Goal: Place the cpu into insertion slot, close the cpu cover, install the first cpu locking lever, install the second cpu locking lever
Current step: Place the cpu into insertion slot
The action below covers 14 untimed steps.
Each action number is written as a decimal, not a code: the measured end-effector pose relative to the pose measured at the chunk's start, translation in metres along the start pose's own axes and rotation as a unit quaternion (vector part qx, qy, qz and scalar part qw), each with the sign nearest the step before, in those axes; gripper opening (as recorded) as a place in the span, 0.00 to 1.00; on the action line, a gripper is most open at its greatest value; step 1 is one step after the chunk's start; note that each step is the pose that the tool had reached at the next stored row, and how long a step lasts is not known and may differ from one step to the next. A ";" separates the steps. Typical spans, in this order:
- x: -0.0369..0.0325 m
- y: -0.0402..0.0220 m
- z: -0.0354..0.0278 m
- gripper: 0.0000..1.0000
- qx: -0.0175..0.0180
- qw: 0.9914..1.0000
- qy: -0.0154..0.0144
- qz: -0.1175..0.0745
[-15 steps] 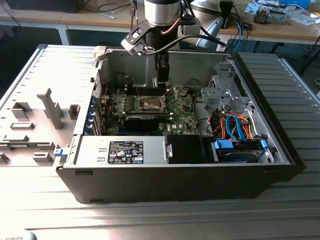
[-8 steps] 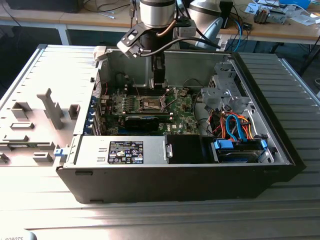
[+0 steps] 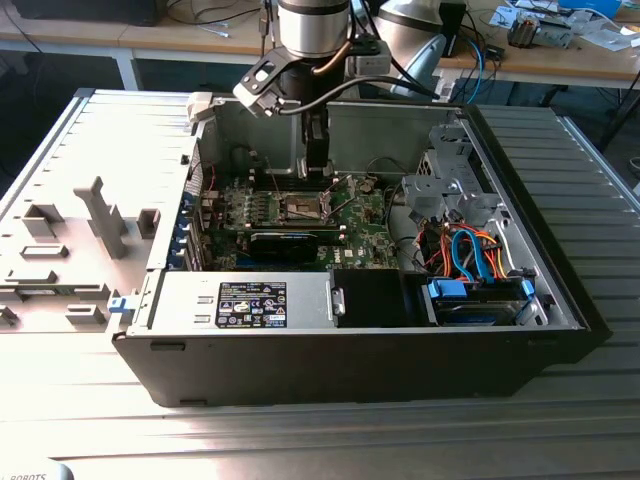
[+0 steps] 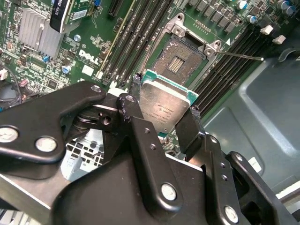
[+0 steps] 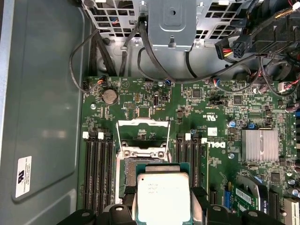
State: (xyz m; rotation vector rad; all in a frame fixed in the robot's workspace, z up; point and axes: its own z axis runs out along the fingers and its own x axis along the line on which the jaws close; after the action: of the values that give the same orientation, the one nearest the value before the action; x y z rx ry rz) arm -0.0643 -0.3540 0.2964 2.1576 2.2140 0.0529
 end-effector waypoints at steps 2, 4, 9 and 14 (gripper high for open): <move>0.0000 -0.0002 0.0004 0.54 0.000 1.000 0.000 0.000; 0.0000 -0.0004 0.0009 0.54 0.000 1.000 0.000 0.000; 0.0000 -0.0011 0.0022 0.54 0.000 1.000 0.000 0.000; 0.0001 -0.0015 0.0030 0.54 0.000 1.000 0.000 0.000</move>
State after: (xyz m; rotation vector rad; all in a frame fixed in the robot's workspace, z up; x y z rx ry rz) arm -0.0656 -0.3540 0.2933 2.1575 2.2140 0.0528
